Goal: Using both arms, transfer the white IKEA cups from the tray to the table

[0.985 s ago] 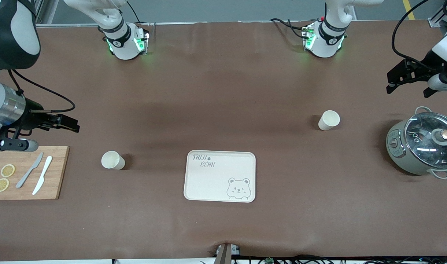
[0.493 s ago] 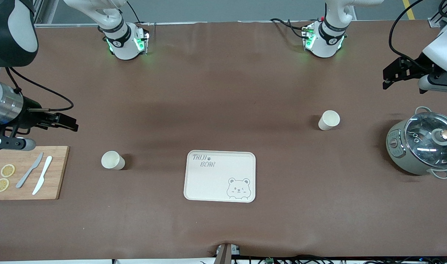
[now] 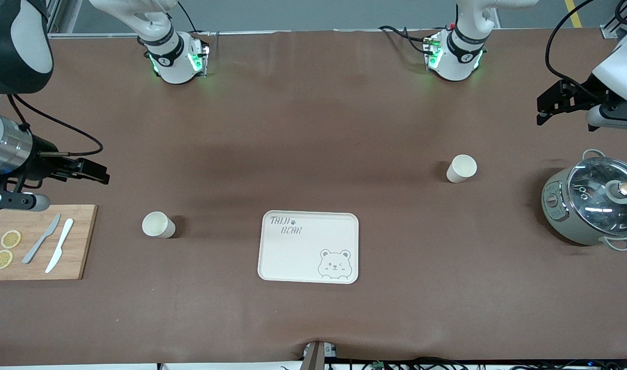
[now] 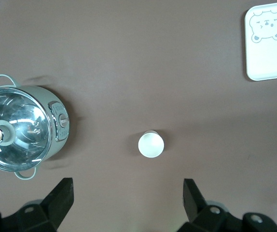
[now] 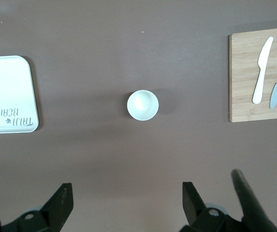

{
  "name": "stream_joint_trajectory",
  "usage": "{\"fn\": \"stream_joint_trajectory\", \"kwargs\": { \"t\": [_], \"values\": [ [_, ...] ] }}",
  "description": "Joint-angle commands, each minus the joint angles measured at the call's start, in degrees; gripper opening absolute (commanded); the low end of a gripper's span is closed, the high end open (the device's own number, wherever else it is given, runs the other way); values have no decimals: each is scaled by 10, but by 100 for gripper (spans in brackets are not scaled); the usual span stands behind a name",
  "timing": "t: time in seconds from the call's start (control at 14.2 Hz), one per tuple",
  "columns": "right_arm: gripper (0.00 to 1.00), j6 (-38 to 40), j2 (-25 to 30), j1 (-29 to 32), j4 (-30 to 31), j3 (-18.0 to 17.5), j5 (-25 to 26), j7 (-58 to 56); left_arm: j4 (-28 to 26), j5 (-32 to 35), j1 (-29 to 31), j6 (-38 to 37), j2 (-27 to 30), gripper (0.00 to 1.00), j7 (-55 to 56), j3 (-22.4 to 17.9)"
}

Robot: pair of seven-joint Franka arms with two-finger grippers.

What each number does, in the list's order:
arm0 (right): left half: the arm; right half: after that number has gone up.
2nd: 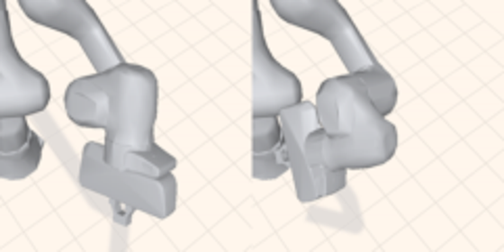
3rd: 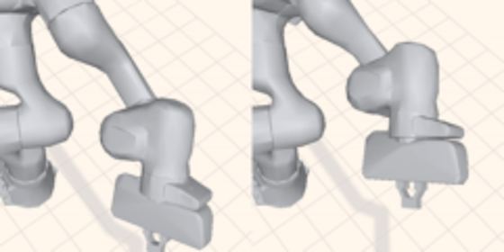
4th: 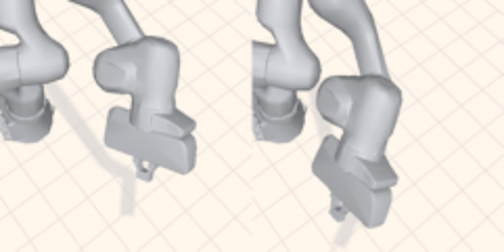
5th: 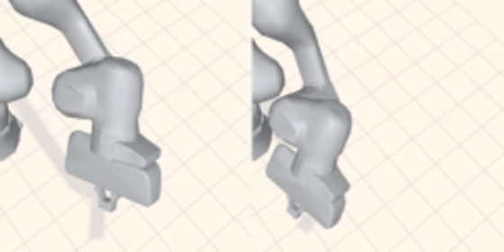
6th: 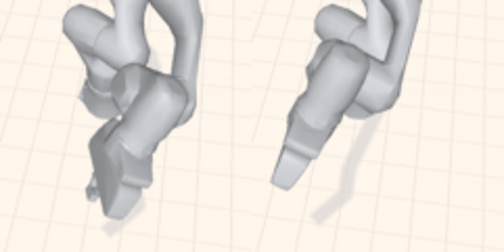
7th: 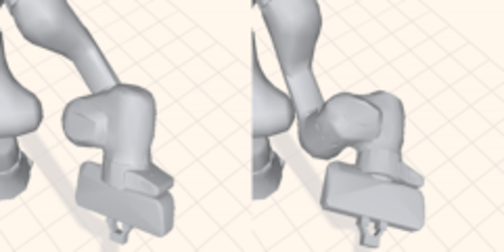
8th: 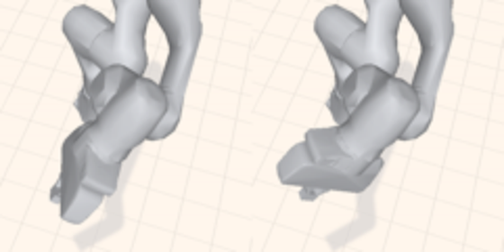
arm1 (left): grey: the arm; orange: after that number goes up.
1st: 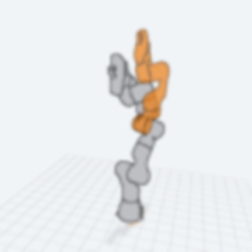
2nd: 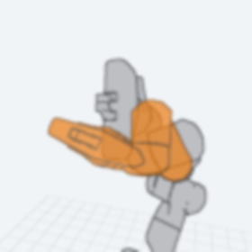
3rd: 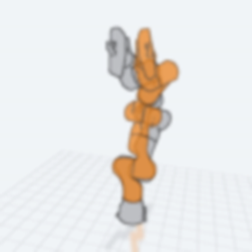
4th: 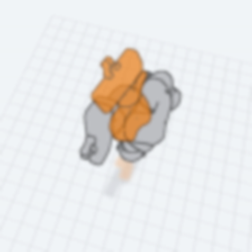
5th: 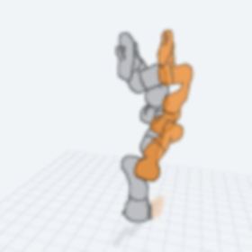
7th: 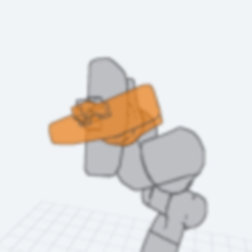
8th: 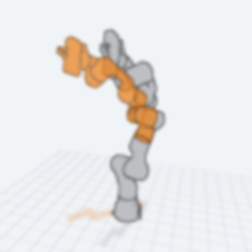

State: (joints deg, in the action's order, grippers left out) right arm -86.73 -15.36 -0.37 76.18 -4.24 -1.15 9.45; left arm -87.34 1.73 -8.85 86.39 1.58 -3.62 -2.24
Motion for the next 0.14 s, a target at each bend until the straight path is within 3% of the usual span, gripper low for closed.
{"fn": "stream_joint_trajectory", "kwargs": {
  "t": [0.0, 0.07],
  "values": [
    [100, 9, 8, 2, -2, -2, -3, 7, 13, 3, 3, -12, -3, 100, -10, 3],
    [100, 8, 8, 2, -2, -2, -3, 7, 13, 3, 3, -12, -3, 100, -9, 3]
  ]
}}
